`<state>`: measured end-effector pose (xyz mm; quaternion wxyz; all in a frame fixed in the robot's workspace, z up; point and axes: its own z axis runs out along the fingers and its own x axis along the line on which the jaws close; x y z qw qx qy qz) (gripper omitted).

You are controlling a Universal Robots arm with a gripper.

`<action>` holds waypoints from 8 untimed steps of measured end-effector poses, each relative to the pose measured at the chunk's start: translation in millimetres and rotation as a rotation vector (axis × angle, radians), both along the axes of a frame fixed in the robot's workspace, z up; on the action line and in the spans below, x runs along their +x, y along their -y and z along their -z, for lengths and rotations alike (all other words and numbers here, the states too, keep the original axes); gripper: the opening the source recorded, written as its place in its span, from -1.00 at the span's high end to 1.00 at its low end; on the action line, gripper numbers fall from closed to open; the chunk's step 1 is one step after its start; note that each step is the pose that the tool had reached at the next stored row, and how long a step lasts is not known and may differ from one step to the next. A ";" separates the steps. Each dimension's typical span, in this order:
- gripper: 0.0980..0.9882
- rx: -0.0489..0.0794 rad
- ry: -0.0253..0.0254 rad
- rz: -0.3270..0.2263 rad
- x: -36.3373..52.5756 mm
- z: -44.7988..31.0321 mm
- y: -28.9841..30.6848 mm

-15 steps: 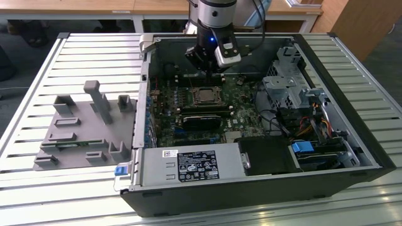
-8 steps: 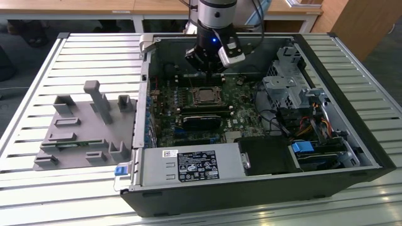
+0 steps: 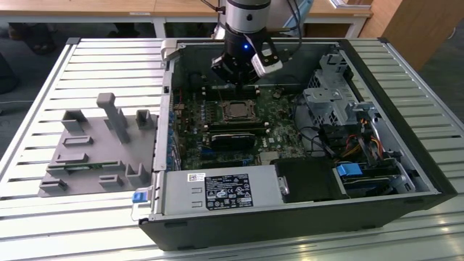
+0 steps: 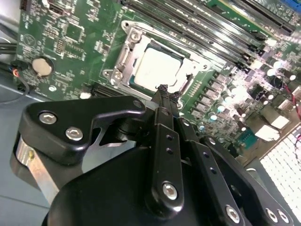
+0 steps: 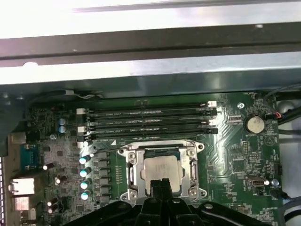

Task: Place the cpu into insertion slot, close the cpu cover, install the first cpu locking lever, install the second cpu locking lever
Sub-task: 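Install the first cpu locking lever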

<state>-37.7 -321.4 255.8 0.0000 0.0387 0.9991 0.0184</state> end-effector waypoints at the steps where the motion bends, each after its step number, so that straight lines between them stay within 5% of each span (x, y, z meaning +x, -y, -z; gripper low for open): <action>1: 0.98 0.000 0.0002 0.000 -2.4 0.0 0.0; 3: 0.98 0.000 0.0032 0.000 -14.2 0.7 -0.2; 8: 0.98 0.000 0.0053 0.000 -26.7 1.5 -0.2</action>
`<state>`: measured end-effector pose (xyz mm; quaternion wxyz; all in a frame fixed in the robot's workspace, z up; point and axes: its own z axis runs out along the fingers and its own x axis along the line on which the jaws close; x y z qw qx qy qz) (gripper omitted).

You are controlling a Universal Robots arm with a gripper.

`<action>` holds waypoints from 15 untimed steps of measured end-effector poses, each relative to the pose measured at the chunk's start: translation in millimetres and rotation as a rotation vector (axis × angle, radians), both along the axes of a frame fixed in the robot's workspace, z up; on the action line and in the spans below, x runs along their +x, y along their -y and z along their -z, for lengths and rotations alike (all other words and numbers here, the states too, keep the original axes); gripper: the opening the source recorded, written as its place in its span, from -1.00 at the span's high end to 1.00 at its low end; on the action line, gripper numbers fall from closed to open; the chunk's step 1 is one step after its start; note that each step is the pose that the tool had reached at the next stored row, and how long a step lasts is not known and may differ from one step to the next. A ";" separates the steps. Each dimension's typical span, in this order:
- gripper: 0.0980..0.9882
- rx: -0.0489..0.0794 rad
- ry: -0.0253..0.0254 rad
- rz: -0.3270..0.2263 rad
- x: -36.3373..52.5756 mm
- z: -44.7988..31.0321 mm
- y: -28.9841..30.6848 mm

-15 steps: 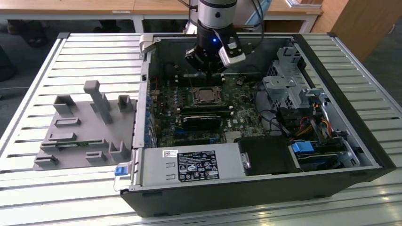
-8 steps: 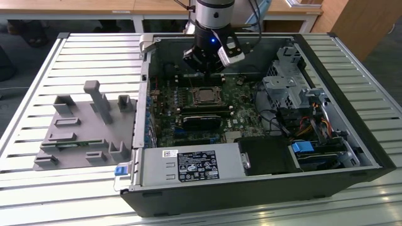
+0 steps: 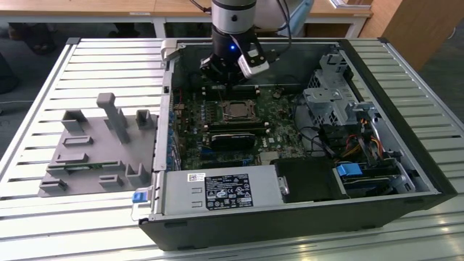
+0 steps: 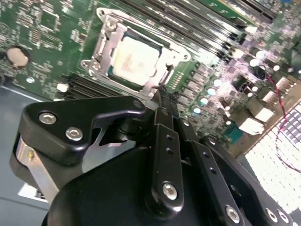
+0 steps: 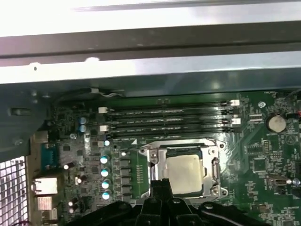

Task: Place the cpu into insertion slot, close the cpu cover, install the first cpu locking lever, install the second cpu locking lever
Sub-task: 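Install the first cpu locking lever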

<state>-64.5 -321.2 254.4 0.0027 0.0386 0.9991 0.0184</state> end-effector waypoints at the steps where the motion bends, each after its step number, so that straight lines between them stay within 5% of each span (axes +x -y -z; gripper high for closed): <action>1: 0.98 0.000 0.0007 0.000 -2.6 0.1 0.0; 15: 0.98 0.004 0.0029 0.000 -23.5 0.7 -1.5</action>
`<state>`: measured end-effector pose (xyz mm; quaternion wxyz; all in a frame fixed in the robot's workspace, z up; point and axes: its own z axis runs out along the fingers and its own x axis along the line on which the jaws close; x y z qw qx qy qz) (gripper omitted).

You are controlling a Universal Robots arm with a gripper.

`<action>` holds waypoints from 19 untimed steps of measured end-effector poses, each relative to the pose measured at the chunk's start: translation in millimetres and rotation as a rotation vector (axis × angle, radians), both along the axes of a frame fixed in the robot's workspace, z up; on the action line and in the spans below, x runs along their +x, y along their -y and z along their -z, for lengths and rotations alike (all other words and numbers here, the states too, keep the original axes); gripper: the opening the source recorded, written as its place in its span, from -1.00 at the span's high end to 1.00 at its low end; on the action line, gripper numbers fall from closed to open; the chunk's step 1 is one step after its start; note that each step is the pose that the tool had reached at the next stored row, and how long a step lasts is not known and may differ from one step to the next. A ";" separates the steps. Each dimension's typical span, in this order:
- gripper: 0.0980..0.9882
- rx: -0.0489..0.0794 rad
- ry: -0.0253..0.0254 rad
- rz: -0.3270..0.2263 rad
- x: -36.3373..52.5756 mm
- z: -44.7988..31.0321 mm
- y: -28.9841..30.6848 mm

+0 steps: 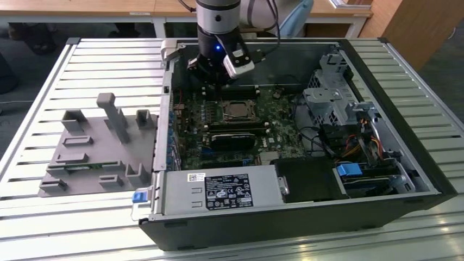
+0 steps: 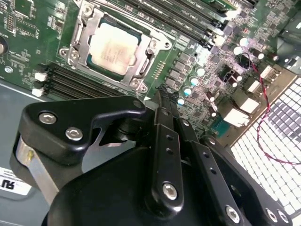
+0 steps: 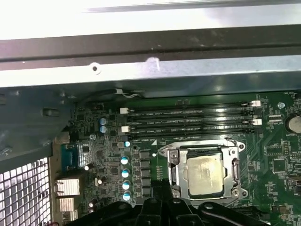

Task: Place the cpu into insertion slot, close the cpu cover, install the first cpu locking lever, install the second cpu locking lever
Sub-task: 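Install the first cpu locking lever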

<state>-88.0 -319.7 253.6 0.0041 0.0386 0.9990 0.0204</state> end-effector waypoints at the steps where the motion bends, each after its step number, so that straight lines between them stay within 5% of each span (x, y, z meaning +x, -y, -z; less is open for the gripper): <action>1: 0.98 0.000 0.0001 0.000 -0.7 0.1 -0.4; 19: 0.98 0.002 0.0000 0.000 -11.5 0.5 -15.8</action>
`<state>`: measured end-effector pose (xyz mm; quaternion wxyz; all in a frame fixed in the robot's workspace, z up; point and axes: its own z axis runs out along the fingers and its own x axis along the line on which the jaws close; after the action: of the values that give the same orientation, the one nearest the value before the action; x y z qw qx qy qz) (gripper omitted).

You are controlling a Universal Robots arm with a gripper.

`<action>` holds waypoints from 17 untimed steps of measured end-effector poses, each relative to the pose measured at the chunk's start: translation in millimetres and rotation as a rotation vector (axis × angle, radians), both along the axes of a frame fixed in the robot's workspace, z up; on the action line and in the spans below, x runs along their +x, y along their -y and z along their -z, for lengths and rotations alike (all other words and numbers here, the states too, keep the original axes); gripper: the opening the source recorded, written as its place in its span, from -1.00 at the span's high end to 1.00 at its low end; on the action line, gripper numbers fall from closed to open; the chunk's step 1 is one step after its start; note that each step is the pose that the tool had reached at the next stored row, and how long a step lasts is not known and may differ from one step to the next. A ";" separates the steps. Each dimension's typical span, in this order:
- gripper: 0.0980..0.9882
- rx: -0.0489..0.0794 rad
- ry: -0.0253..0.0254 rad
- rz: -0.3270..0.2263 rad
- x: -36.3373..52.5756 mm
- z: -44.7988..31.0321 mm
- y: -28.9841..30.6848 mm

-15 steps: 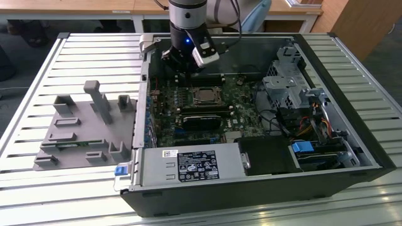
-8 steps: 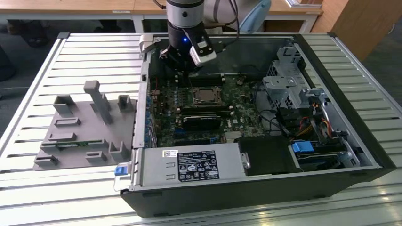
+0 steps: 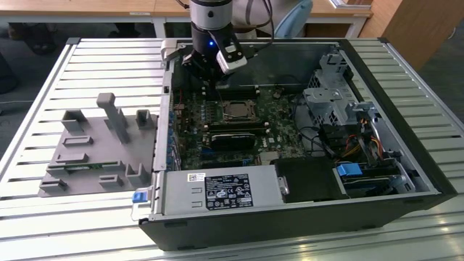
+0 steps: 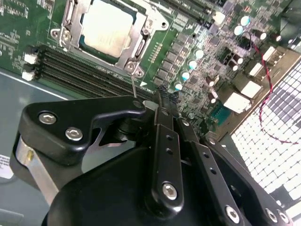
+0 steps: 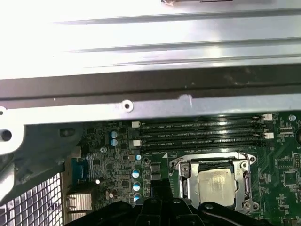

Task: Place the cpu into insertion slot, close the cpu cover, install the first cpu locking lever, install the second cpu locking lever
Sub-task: 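Install the first cpu locking lever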

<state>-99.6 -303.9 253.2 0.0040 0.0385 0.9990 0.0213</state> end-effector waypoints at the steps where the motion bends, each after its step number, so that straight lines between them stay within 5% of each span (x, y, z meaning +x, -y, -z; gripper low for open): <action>1: 0.98 0.000 -0.0001 0.000 -0.3 0.0 -1.3; 17: 0.98 0.000 0.0000 -0.001 2.6 0.3 -11.0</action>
<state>-97.0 -292.9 252.8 0.0040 0.0380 0.9990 0.0214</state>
